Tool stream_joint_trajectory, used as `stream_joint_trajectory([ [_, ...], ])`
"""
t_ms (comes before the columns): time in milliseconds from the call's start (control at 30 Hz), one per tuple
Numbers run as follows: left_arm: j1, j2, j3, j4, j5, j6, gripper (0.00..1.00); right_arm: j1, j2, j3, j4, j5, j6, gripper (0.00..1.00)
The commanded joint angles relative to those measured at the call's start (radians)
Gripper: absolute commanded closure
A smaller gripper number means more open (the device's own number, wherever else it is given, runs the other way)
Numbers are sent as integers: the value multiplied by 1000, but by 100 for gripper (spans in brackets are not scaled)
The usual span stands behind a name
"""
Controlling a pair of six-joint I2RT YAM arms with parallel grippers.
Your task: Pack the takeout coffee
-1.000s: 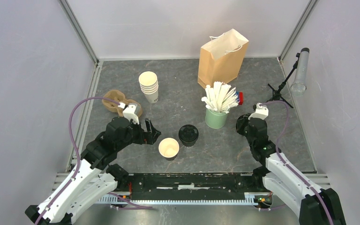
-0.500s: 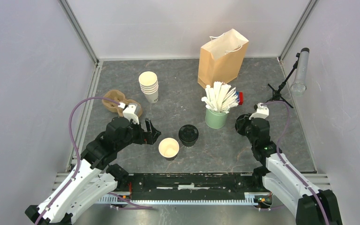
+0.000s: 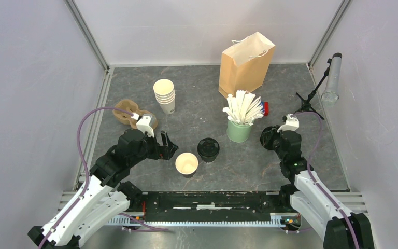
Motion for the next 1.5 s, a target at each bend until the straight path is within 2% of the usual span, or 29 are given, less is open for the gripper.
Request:
stream_joint_trajectory([
  [0, -4, 4, 1, 26, 6, 36, 0, -19, -14, -2, 30, -32, -8, 100],
  [100, -6, 4, 0, 26, 5, 34, 0, -33, -8, -5, 38, -67, -1, 100],
  [200, -5, 6, 1, 26, 4, 35, 0, -37, -3, -1, 34, -75, 2, 94],
  [267, -5, 7, 0, 26, 3, 34, 0, -40, -5, -1, 35, -75, 1, 100],
  [333, -4, 7, 0, 26, 3, 35, 0, -44, -9, 1, 34, -75, 4, 100],
  [433, -5, 8, 0, 26, 4, 34, 0, -46, -17, 6, 26, -104, 7, 92],
  [500, -4, 8, 1, 25, 3, 34, 0, -48, -20, 10, 24, -106, 4, 100],
  [533, -5, 9, -1, 26, 3, 36, 0, -49, -21, 11, 24, -108, 4, 100],
  [800, -5, 10, 0, 25, 2, 35, 0, -55, -31, 20, 11, -116, 4, 100],
  [900, -5, 11, 1, 25, 3, 35, 0, -58, -48, 29, -6, -104, 9, 94],
  [967, -5, 12, 0, 24, 4, 35, 0, -60, -58, 31, -14, -98, 9, 99],
  [1067, -5, 12, 0, 25, 3, 35, 0, -63, -60, 34, -13, -112, 8, 100],
  [1167, -5, 14, 1, 24, 4, 36, 0, -64, -53, 30, -12, -93, -1, 92],
  [1267, -4, 17, 2, 24, 5, 36, 0, -65, -41, 31, -9, -106, -15, 100],
  [1400, -5, 17, 2, 26, 6, 36, 0, -65, -38, 32, -3, -122, -8, 95],
  [1467, -4, 19, 2, 24, 6, 36, 0, -65, -38, 37, -5, -127, -10, 100],
])
